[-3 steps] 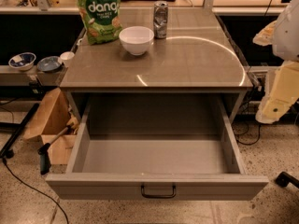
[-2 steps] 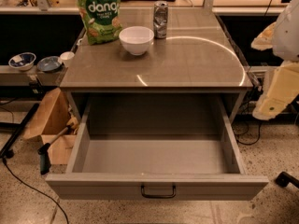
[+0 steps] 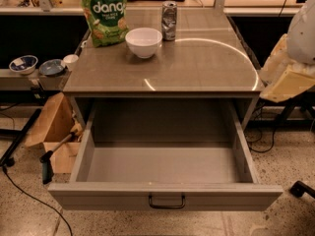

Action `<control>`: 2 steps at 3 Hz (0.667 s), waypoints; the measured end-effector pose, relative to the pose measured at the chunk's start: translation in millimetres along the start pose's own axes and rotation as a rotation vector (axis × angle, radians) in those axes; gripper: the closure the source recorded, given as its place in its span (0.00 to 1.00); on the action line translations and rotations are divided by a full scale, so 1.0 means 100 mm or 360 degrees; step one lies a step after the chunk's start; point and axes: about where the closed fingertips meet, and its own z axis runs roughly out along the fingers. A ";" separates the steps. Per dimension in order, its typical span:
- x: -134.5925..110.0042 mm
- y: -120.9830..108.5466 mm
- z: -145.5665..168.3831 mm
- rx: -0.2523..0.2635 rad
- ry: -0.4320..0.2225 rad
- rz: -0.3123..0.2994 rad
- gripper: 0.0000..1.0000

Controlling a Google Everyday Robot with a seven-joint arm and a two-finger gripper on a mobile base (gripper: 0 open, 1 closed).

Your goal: Close top drawer

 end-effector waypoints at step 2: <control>0.00 0.00 0.00 0.0000 0.0000 0.0000 1.00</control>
Offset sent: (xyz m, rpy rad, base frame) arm 0.0000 0.0000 0.0000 0.0000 0.0000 0.0000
